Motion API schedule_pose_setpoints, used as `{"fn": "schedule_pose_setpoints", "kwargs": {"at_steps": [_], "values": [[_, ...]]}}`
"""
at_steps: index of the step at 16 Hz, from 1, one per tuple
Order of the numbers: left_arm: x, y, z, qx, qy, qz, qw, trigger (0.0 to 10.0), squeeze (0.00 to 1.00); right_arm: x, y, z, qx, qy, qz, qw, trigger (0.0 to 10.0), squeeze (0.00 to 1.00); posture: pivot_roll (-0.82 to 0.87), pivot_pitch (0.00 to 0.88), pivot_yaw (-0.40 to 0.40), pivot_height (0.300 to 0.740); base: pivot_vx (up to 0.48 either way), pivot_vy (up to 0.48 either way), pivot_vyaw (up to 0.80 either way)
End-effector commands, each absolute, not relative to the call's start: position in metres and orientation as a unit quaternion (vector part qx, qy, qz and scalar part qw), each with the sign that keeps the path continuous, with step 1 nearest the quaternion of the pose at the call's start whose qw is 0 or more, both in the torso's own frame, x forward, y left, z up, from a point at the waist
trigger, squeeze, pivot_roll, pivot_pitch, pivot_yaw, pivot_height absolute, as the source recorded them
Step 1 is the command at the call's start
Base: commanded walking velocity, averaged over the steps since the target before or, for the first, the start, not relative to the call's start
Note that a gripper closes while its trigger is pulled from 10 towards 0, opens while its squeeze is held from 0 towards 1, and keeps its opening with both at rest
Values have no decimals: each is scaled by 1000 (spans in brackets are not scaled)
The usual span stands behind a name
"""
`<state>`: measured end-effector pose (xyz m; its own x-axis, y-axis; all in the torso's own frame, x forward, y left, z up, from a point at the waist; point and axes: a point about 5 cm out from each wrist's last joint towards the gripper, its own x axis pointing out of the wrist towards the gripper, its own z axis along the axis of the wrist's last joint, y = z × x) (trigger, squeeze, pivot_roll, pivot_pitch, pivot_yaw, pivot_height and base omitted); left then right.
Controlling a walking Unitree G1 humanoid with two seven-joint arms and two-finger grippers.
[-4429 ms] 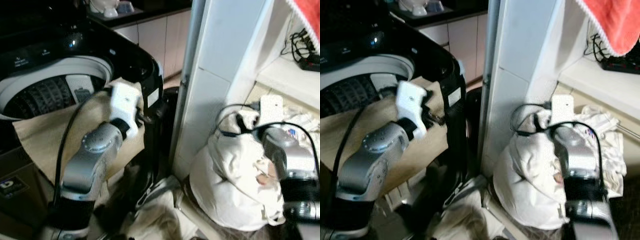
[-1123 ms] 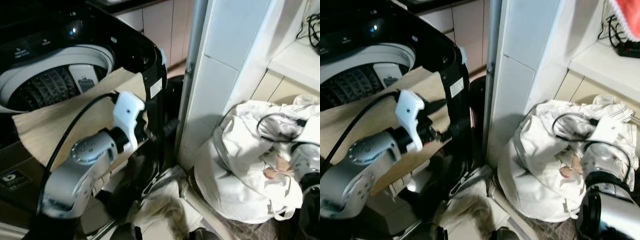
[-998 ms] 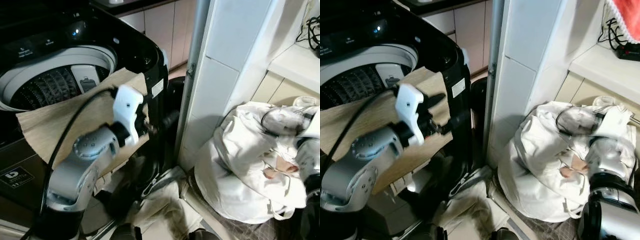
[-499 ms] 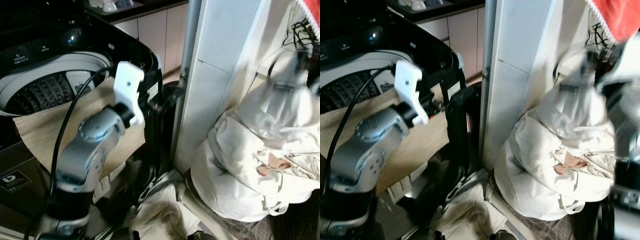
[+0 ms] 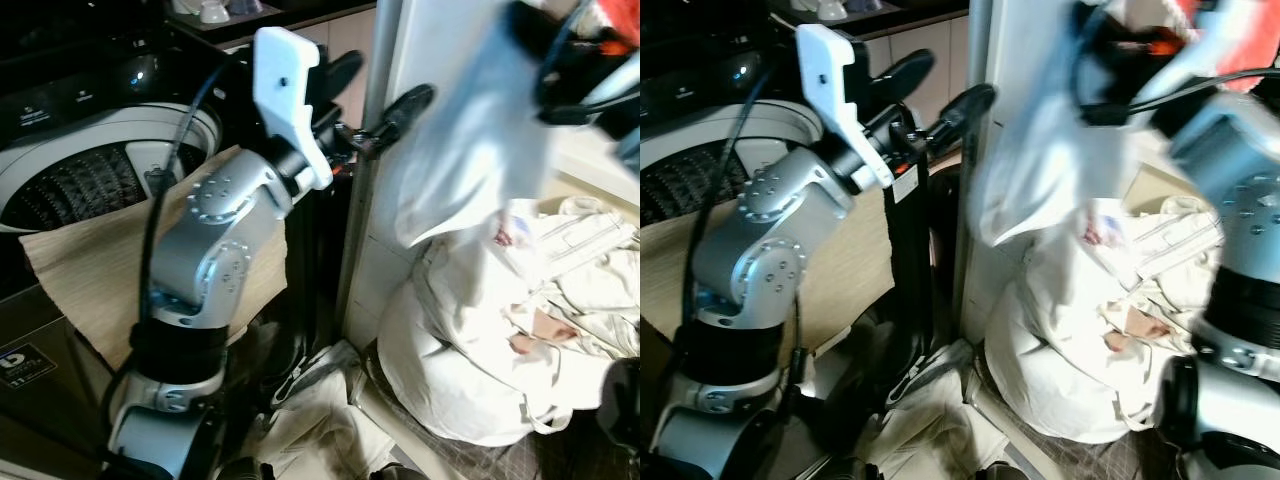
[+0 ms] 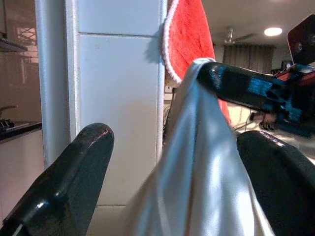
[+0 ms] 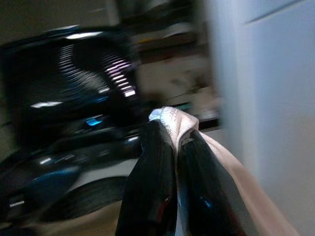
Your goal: Clothes washing
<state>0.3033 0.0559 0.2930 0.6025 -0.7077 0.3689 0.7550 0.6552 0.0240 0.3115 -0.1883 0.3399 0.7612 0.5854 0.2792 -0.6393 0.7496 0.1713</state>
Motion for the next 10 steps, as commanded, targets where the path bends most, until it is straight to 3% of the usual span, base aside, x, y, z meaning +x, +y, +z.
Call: {"fn": "schedule_pose_setpoints", "kwargs": {"at_steps": [1, 3, 5, 8, 9, 10], "values": [[305, 53, 297, -76, -181, -412, 890, 10000, 1000, 303, -174, 349, 123, -112, 372, 913, 0, 0, -45, 0, -23, 740, 0, 0, 0], [304, 47, 289, -76, -159, -427, 887, 10000, 1000, 303, -159, 348, 143, -105, 401, 899, 0, 0, -43, 0, -28, 740, 0, 0, 0], [305, 42, 277, -43, -134, -427, 893, 10000, 0, 302, -152, 349, 154, -99, 412, 893, 0, 0, -40, 0, -33, 740, 0, 0, 0], [304, 41, 268, -30, -122, -425, 896, 10000, 0, 300, -149, 351, 158, -98, 419, 889, 0, 0, -39, 0, -35, 740, 0, 0, 0], [304, 42, 266, -26, -119, -425, 897, 0, 0, 300, -149, 352, 160, -99, 419, 888, 0, 0, -39, 0, -34, 740, 0, 0, 0], [305, 43, 264, -33, -112, -426, 897, 0, 0, 300, -149, 352, 162, -100, 415, 889, 0, 0, -39, 0, -33, 740, 0, 0, 0]]}}
